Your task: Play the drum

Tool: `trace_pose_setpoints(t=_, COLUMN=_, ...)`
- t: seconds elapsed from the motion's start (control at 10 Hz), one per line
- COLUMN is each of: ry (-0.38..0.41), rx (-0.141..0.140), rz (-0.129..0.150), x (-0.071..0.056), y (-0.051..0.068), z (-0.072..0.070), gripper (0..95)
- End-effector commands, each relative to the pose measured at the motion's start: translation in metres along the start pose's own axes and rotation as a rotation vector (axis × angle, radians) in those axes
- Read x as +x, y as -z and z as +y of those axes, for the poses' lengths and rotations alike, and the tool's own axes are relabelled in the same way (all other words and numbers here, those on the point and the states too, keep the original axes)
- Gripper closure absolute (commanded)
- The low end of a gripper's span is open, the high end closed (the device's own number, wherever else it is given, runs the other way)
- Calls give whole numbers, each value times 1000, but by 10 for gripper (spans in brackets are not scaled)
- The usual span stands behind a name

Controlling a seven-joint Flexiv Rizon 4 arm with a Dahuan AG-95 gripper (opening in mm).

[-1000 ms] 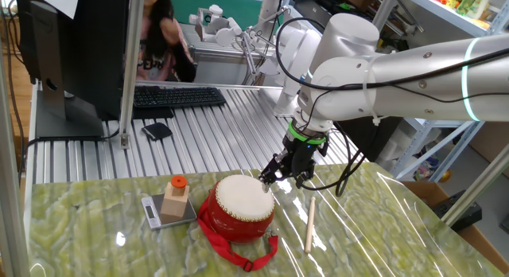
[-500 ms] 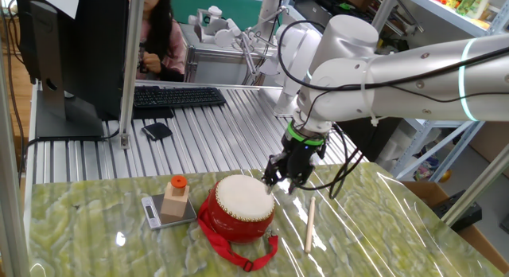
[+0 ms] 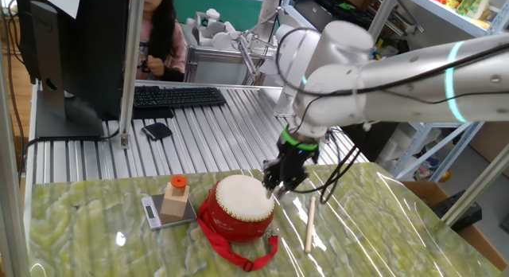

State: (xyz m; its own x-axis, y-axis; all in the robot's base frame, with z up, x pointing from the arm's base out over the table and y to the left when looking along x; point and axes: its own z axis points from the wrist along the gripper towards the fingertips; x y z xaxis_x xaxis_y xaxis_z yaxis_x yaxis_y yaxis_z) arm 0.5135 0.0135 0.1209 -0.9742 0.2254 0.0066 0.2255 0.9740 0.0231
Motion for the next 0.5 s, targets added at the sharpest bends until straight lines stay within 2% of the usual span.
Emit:
trace_pose_setpoints(t=0.1, ry=-1, rx=-2, rz=-2, x=-1, y=-27, z=2, gripper=950)
trace_pose_setpoints(t=0.2, ry=-2, rx=19, rz=54, x=0, y=-38, z=1, gripper=950)
trace_pose_setpoints(t=0.4, ry=-3, rx=18, rz=57, x=1, y=-35, z=1, gripper=950)
trace_pose_setpoints(t=0.5, ry=-5, rx=-6, rz=-35, x=-2, y=-28, z=2, gripper=950)
